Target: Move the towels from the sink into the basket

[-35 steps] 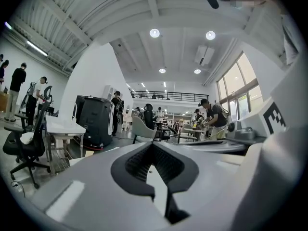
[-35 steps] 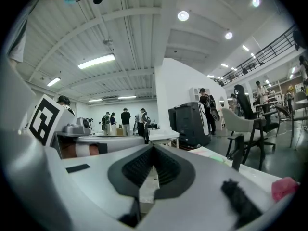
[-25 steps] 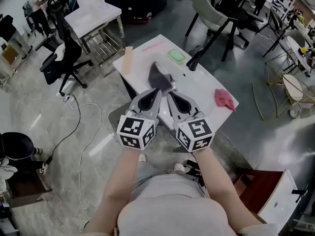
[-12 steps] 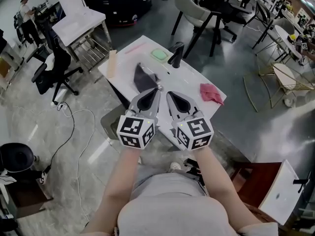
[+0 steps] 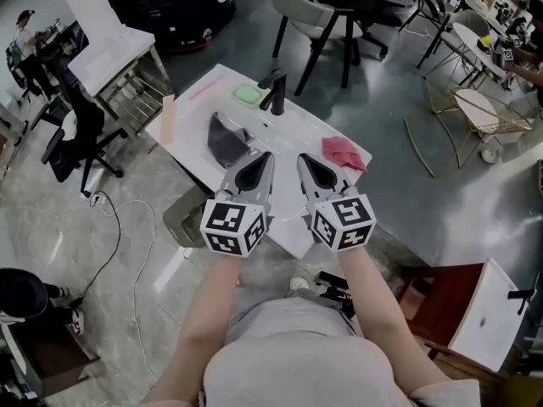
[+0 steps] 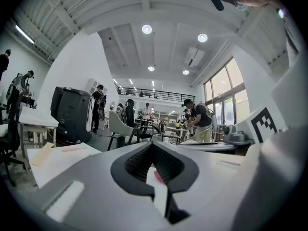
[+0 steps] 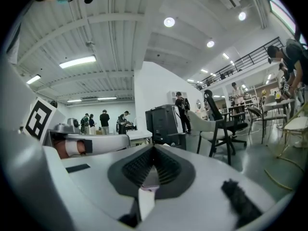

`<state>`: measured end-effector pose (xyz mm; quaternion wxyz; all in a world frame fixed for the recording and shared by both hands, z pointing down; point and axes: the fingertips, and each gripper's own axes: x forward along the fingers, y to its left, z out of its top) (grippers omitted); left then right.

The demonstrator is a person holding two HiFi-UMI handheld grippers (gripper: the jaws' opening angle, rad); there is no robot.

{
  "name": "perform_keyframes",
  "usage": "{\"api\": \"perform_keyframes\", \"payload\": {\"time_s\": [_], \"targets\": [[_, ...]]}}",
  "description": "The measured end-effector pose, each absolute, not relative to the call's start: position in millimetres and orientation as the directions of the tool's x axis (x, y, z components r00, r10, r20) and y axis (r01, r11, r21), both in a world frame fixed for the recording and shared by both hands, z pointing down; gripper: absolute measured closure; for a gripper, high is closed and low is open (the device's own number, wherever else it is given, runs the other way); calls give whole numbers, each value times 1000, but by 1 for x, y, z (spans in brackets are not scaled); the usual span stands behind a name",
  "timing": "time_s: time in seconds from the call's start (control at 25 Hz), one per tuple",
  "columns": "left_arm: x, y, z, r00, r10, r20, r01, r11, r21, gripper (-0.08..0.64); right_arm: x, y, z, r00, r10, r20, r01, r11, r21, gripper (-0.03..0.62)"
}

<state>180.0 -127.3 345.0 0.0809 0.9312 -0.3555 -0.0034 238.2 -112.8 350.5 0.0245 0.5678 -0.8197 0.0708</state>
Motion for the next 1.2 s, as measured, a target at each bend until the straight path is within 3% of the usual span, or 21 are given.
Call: {"api": "perform_keyframes", "payload": {"time_s": [0.84,0.88,0.92,1.2], "targets": [[240,-127,368,797,-596,100,-604,-777,180,557,342,-132,400,-219,-939,264,-975,219,-29,572],[241,-127,369,798,-594,103,-603,-777,181,557,344,-133,402,-219,-938,269,-975,221,-26,554],[243,-127,370,799,-592,107,-601,-778,182,557,345,-135,405,-222,-935,277,-974,223,-27,475],[252,-130,376,807,-579,116,-590,-785,189,557,361,-146,436,-197,-904,380,-980,189,-60,369]]}}
